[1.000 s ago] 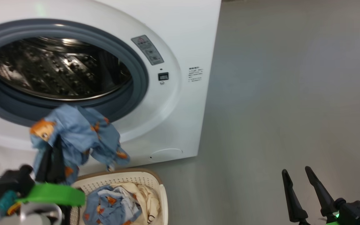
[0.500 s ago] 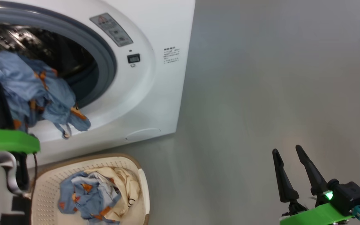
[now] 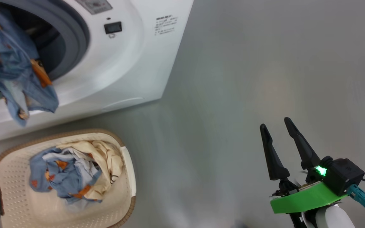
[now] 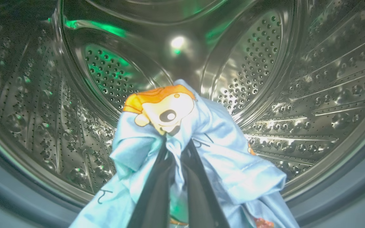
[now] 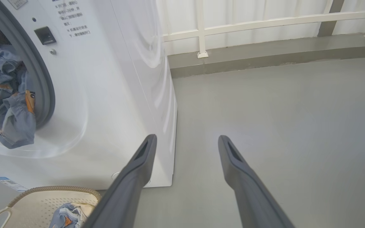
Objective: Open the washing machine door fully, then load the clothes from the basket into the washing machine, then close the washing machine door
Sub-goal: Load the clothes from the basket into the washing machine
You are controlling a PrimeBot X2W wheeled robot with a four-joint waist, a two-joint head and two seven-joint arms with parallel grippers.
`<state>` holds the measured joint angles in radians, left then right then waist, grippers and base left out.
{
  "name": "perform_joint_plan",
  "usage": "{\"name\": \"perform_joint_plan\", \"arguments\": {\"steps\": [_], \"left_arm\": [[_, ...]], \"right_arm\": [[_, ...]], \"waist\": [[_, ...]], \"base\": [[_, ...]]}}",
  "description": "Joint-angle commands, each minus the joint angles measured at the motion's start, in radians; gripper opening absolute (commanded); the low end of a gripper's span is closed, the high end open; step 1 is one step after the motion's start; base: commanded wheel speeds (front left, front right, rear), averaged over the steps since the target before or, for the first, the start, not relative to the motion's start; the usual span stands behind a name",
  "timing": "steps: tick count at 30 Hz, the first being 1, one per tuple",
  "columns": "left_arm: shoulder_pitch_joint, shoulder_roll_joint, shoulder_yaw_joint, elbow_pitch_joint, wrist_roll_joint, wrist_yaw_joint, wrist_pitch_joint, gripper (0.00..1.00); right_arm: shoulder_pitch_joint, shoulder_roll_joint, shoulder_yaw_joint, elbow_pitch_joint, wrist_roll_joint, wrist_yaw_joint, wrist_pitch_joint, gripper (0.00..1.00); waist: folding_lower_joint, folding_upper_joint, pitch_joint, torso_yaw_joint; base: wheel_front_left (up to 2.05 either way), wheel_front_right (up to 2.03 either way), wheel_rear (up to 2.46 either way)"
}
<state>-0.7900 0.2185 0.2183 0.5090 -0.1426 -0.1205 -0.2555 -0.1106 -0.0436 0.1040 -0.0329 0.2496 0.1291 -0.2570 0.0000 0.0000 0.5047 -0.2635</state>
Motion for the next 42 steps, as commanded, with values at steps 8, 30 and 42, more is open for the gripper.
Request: {"name": "perform_joint_plan", "arguments": {"steps": [8, 30, 42], "left_arm": [[-0.087, 0.058, 0.034, -0.015, 0.04, -0.005, -0.006, 0.0], [-0.378, 0.14, 0.014, -0.005, 0.081, 0.001, -0.006, 0.0], [-0.417, 0.141, 0.021, -0.107, 0.118, 0.039, -0.006, 0.0]], "right_arm": [[-0.028, -0.007, 0.045, -0.019, 0.011, 0.002, -0.005, 1.0], [-0.05, -0.007, 0.095, -0.013, 0.01, 0.002, -0.005, 1.0], [-0.065, -0.007, 0.104, -0.011, 0.009, 0.002, -0.005, 1.0]], "waist": [[0.0, 0.0, 0.104, -0.043], [0.0, 0.0, 0.22, -0.09], [0.0, 0.0, 0.248, -0.092]], "base": [[0.0, 0.0, 0.0], [0.0, 0.0, 0.0], [0.0, 0.0, 0.0]]}}
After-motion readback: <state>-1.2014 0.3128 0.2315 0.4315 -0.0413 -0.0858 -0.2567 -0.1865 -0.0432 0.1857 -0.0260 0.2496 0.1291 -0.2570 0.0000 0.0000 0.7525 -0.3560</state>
